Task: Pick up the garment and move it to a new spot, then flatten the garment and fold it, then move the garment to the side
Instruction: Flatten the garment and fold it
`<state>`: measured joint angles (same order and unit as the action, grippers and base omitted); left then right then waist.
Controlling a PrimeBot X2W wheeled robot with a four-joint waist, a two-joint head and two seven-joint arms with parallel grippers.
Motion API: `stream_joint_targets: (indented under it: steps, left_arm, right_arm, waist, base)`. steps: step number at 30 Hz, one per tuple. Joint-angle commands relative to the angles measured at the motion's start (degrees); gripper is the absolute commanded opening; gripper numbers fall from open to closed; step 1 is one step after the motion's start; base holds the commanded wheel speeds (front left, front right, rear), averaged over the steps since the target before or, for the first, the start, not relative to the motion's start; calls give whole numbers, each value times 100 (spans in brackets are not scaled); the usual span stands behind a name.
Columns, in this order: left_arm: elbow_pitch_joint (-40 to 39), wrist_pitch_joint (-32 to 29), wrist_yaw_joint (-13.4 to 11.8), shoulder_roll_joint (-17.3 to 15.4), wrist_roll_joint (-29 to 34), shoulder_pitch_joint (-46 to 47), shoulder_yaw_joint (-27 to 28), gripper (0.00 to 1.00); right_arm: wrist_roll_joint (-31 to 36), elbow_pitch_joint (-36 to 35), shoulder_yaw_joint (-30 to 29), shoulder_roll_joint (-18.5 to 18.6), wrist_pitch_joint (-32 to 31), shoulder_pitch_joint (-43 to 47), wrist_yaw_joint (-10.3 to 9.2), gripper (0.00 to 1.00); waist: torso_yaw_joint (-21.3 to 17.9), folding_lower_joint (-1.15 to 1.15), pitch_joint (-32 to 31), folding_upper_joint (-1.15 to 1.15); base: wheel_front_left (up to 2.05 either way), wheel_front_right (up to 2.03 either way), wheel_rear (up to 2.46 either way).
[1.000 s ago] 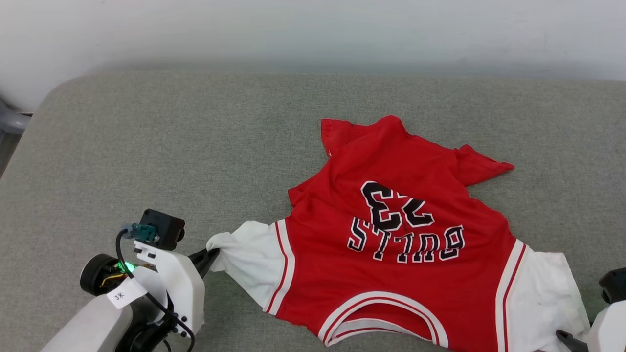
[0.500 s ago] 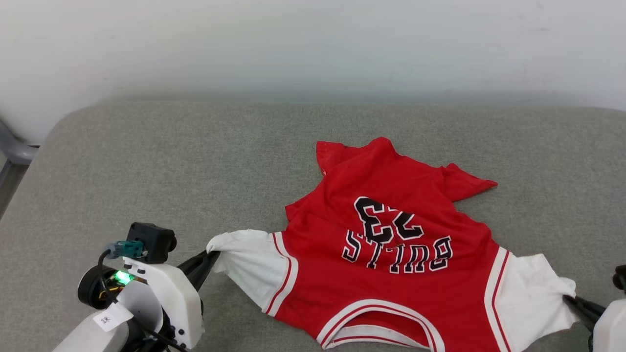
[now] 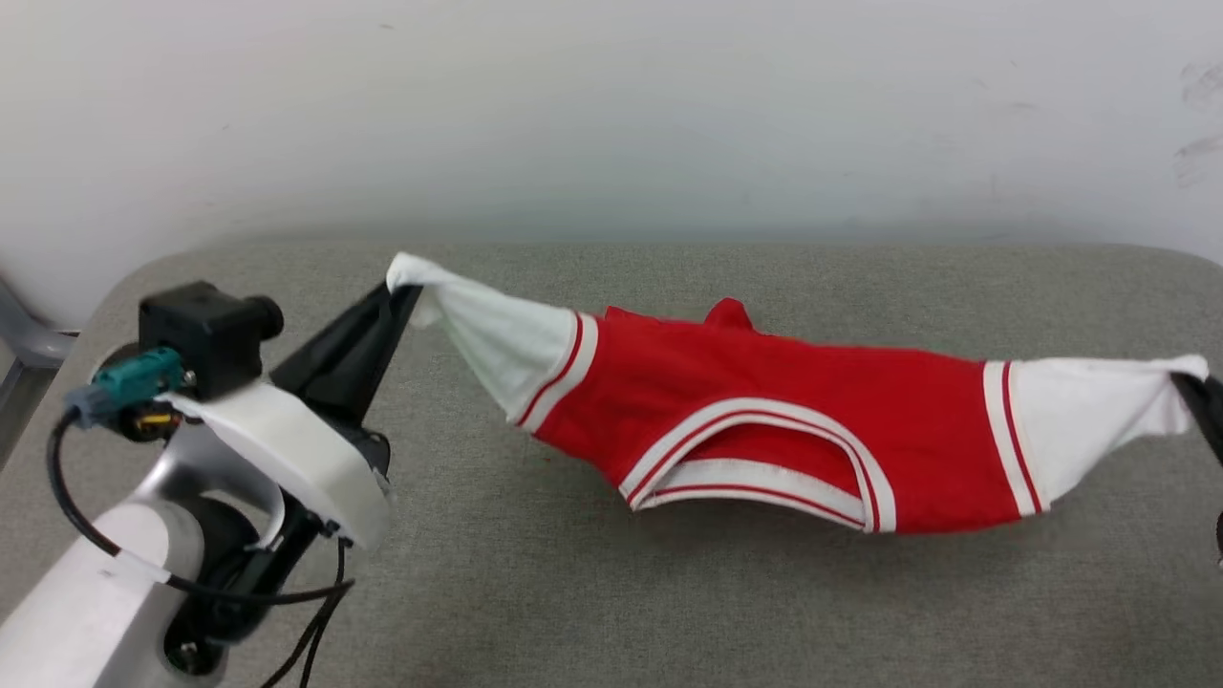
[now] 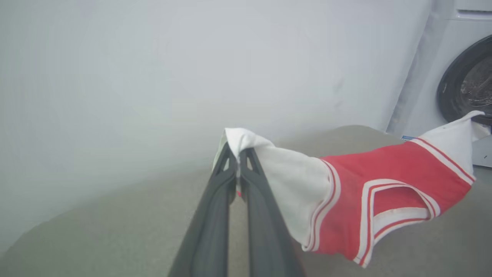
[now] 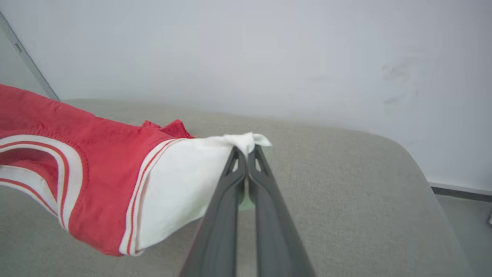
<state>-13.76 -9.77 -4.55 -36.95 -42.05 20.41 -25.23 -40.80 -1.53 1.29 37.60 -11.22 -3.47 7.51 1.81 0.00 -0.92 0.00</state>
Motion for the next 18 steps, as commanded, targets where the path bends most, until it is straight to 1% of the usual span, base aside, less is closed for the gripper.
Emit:
stream_joint_targets:
  steps: [1, 7, 8, 12, 18]
  left_arm:
    - [-130, 49, -24, 48, 28, 275, 95, 0]
    - [-291, 162, -8, 171, 106, 1069, 308, 0]
    - [-291, 162, -8, 171, 106, 1069, 308, 0]
    - [-225, 215, 22, 352, 142, 1624, 347, 0]
    - [102, 232, 97, 694, 147, 2476, 288, 0]
  right_arm:
    - [65, -307, -224, -114, -103, -180, -4, 0]
    - [348, -1121, -682, -446, -431, -747, -4, 0]
    - [348, -1121, -682, -446, -431, -747, -4, 0]
    - [591, -1344, -794, -633, -542, -1303, -4, 0]
    - [886, -1222, -628, -783, -560, -2253, -4, 0]
  waist:
    - [-5, 0, -12, 0]
    - [-34, 0, -22, 0]
    - [-34, 0, -22, 0]
    - [-28, 0, 21, 0]
    - [-11, 0, 268, 0]
  base:
    - [0, 0, 0]
    - [0, 0, 0]
    - [0, 0, 0]
    - [0, 0, 0]
    - [0, 0, 0]
